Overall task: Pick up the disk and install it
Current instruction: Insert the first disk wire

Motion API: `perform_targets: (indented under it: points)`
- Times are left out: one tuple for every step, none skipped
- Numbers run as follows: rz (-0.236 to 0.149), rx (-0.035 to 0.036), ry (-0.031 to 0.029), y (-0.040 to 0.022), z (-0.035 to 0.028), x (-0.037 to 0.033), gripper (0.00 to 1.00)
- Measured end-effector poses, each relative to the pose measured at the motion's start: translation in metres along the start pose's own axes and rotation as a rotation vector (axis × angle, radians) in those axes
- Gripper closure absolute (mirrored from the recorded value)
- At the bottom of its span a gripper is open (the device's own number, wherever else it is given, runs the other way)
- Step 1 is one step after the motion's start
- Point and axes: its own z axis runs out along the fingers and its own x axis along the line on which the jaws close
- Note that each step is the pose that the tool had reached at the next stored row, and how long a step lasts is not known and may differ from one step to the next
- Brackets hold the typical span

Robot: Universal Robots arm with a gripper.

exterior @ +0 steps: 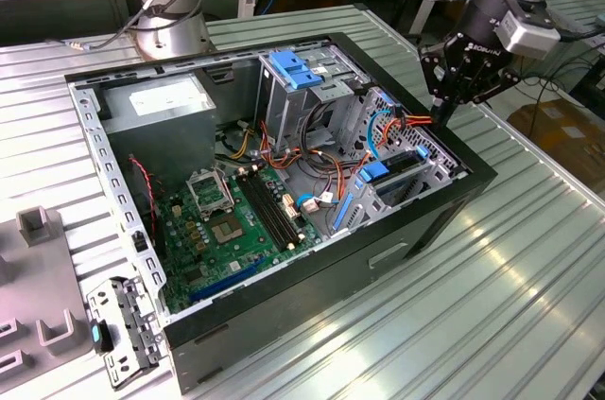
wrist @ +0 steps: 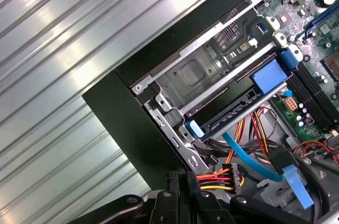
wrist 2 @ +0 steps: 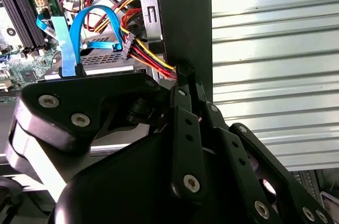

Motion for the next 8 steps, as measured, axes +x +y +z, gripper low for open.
perform_targets:
  points:
    - [0.000, -0.0002, 0.0001, 0.0000, -0.0001, 0.0000, 0.83]
    - [0.000, -0.0003, 0.0001, 0.0000, -0.0001, 0.0000, 0.83]
    - [0.000, -0.0004, 0.0002, 0.0000, -0.0001, 0.0000, 0.83]
    - [0.000, -0.0005, 0.0002, 0.0000, -0.0001, 0.0000, 0.83]
    - [0.000, -0.0005, 0.0002, 0.0000, -0.0001, 0.0000, 0.83]
    - [0.000, -0.0006, 0.0002, 0.0000, -0.0002, -0.0001, 0.83]
    - [0.003, -0.0006, 0.0001, 0.0001, -0.0001, -0.0002, 0.83]
    - [0.018, -0.0008, -0.0001, 0.0002, -0.0001, -0.0003, 0.83]
